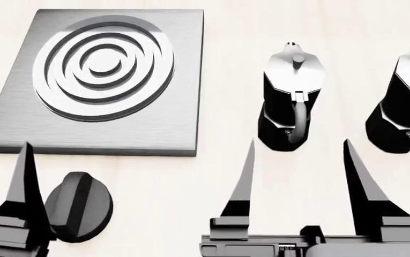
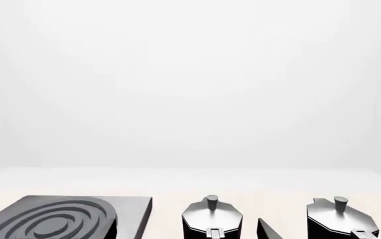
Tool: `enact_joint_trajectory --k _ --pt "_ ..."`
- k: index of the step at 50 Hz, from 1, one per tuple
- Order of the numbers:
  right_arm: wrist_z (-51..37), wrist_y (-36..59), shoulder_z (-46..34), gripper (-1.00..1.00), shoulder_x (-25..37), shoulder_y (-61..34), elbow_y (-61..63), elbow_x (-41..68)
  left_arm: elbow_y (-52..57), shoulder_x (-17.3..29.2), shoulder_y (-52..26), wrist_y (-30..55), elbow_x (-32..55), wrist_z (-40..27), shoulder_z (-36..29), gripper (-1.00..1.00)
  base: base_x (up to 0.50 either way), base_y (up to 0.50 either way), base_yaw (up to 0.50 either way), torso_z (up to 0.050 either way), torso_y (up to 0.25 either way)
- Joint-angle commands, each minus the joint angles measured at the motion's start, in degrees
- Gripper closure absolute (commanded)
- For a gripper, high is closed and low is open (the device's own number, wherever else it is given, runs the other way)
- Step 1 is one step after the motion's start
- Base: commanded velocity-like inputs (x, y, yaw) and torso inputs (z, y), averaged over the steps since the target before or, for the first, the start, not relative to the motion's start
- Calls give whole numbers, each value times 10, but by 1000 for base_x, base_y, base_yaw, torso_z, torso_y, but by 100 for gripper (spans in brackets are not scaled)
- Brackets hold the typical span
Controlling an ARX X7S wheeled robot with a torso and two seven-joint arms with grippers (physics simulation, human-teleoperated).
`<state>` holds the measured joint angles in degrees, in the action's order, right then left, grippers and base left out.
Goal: Turn off the stove.
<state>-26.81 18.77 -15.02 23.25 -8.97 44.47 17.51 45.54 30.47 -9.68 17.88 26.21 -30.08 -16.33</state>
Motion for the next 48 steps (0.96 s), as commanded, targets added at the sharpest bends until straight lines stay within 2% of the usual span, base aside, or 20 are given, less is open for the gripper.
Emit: enact_joint_trajectory --k 1,48 --pt "-6 15 3 -100 3 -13 23 7 22 5 -15 18 7 -8 2 -100 0 0 0 0 0" --pt "-33 74 16 -100 16 -73 95 54 94 19 -83 83 48 -41 2 -100 0 0 0 0 0"
